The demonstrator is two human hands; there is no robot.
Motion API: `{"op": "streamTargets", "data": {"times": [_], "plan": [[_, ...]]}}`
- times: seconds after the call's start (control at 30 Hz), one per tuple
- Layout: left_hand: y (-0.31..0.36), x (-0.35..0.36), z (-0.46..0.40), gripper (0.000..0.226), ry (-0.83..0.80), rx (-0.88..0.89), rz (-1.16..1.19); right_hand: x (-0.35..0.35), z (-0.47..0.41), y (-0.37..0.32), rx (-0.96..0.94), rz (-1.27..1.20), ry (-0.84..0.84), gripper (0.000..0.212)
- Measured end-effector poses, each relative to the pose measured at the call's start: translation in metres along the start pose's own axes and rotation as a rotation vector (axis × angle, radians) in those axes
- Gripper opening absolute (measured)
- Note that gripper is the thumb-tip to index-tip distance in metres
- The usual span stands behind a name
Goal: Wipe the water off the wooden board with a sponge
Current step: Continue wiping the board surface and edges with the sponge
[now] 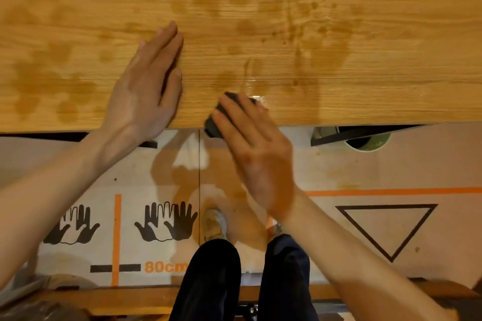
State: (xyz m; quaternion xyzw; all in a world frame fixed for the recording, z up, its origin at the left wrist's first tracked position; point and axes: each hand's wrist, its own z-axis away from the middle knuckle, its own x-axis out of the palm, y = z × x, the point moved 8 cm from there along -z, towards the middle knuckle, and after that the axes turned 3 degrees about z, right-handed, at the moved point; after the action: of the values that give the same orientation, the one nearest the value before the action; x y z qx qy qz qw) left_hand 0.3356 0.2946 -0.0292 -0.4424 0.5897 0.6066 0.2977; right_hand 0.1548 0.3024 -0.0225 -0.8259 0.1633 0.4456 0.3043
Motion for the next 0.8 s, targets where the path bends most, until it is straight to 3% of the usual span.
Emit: {"op": "streamTargets", "data": {"times": [0.13,0.3,0.43,0.57,0.67,0.8], "plan": [[-0.001,0.001,0.001,0.049,0.000,0.023,-0.009,0.024,-0.016,-0.036,-0.010,-0.015,-0.077,0.044],[0.003,0.001,0.000,0.050,0.035,0.030,-0.019,-0.001,-0.002,0.008,-0.061,0.016,-0.212,0.041],[-0.001,0.002,-0.002,0.051,0.019,0.041,-0.009,-0.055,0.015,0.078,0.171,0.034,-0.229,0.038],[0.000,0.004,-0.001,0.052,0.011,0.055,-0.013,-0.077,0.001,0.139,0.536,0.198,-0.142,0.046],[-0.001,0.004,-0.002,0.053,0.005,0.049,-0.007,-0.065,-0.018,0.135,0.734,0.218,-0.062,0.058],[0.001,0.003,-0.001,0.053,0.013,0.049,-0.003,-0.043,0.000,0.078,0.528,0.131,-0.157,0.046]]}}
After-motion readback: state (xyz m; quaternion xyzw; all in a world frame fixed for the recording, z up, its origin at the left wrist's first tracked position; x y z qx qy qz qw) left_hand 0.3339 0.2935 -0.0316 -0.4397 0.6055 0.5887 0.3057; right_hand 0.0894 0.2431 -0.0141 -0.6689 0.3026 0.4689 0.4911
